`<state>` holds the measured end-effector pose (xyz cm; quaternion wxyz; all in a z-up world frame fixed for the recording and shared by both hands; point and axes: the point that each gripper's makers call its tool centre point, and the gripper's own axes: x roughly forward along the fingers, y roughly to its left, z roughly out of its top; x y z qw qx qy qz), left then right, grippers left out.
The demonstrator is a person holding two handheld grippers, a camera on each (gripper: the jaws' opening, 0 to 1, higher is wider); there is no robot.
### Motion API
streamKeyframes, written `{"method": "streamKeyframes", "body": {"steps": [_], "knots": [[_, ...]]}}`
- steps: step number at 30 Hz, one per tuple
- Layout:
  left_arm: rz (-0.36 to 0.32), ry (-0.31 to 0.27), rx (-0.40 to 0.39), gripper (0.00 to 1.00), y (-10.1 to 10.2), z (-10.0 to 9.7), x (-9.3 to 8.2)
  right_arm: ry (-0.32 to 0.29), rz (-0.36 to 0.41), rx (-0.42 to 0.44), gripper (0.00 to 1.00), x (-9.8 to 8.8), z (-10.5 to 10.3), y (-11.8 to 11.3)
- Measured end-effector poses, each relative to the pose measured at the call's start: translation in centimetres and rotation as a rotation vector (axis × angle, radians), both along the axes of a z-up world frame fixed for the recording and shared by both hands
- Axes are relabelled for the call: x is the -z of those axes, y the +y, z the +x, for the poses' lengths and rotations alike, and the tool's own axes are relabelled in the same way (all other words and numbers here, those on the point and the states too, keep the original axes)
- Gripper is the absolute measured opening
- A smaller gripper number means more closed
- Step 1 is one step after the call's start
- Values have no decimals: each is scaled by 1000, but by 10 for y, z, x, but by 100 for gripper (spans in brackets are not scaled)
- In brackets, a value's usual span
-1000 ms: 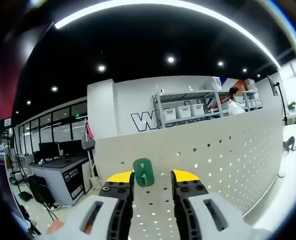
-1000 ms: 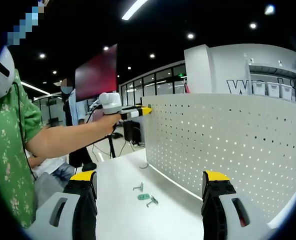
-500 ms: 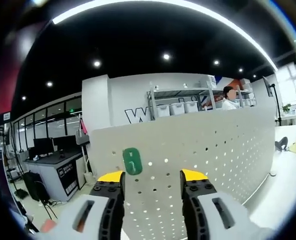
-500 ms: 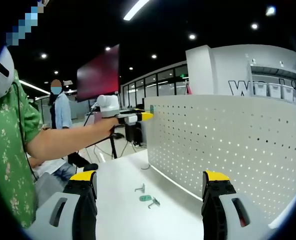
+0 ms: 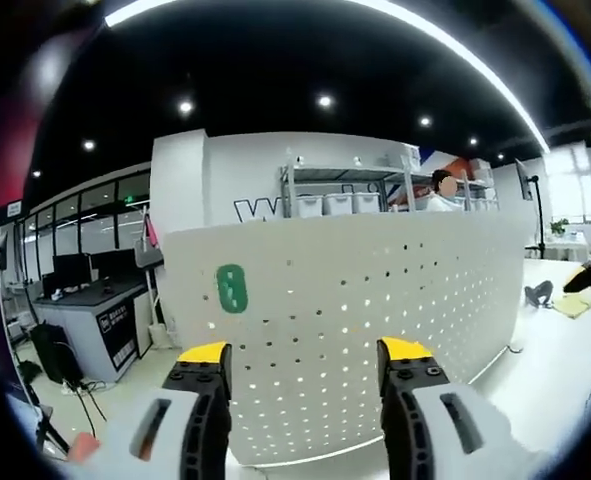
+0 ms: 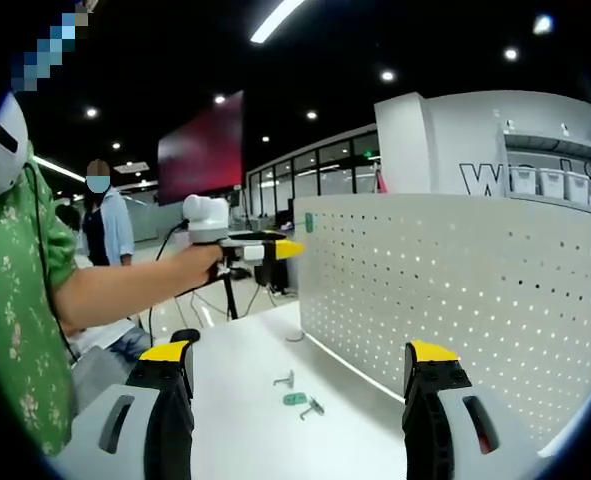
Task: Insert the hook assembly into the mounting plate slot until the hook locks in place.
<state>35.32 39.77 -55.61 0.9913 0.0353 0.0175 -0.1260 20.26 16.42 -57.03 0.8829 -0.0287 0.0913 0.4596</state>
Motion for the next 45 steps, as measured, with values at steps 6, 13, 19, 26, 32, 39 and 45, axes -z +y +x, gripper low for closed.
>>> {"method": "streamKeyframes", "body": {"steps": [6,13,19,26,32,39,45], "knots": [[-7,26,50,66,-19,-23,6,-3,4,-2,89,-1,-2,0],[-13,52,89,71,-31,-42,14,-1,10,-7,89,-1,-7,2],[-31,75,111,74,-39,-60,21,7,7,-9,89,2,-8,3],[-33,94,137,74,-50,-83,30,7,6,-13,89,2,-10,4],[-39,120,150,74,-54,-103,39,12,6,-14,89,4,-15,4],[-51,152,159,74,-57,-125,54,24,5,-10,89,12,-23,3],[-52,177,174,74,-62,-142,65,36,7,-3,89,19,-27,2]]}}
